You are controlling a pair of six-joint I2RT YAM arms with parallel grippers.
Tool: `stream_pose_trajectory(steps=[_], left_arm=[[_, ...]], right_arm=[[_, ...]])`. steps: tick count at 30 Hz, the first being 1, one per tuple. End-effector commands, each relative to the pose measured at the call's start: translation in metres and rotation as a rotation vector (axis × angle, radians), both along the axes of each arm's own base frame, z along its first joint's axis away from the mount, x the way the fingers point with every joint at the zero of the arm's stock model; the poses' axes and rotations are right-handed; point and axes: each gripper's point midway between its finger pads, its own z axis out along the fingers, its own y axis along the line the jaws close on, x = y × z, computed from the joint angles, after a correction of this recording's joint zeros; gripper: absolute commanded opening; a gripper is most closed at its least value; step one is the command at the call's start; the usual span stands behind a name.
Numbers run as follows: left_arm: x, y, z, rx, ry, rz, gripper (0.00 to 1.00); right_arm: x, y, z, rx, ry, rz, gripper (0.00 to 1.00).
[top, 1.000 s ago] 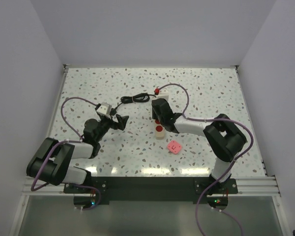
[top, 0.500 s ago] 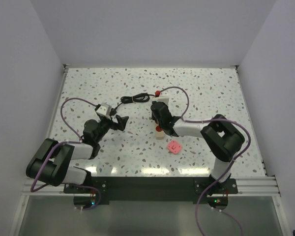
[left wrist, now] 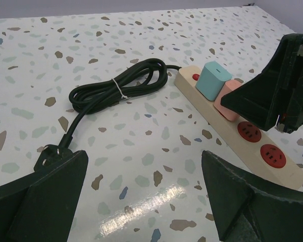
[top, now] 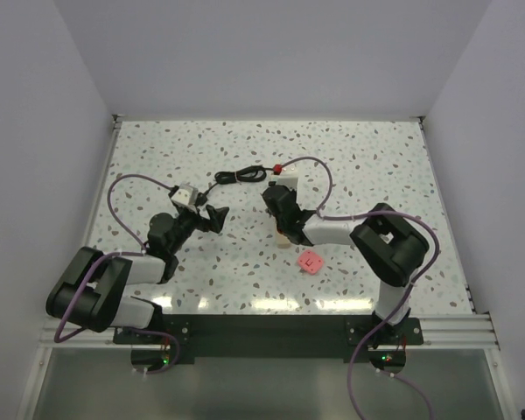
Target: Insert the plug
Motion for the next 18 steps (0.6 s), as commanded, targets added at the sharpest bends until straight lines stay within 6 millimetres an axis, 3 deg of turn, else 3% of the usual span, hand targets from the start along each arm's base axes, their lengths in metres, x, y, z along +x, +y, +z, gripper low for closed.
stream_pose_trajectory(steps=[1, 9, 18], left_arm=[[0.002, 0.0, 0.023, -0.038, -0.078, -0.002, 1.0], [0.002, 0.001, 0.023, -0.037, -0.078, -0.002, 1.0], [0.003, 0.001, 0.024, -0.038, -0.081, 0.003, 1.0]], right_arm=[[-0.173, -0.098, -0.183, -0.354, 0.749, 0.073, 0.0], [-0.186, -0.099, -0.197, -0.364, 0.791, 0.088, 0.0], [-0.127, -0.059, -0.169, -0.29, 0.657, 0.135, 0.0]])
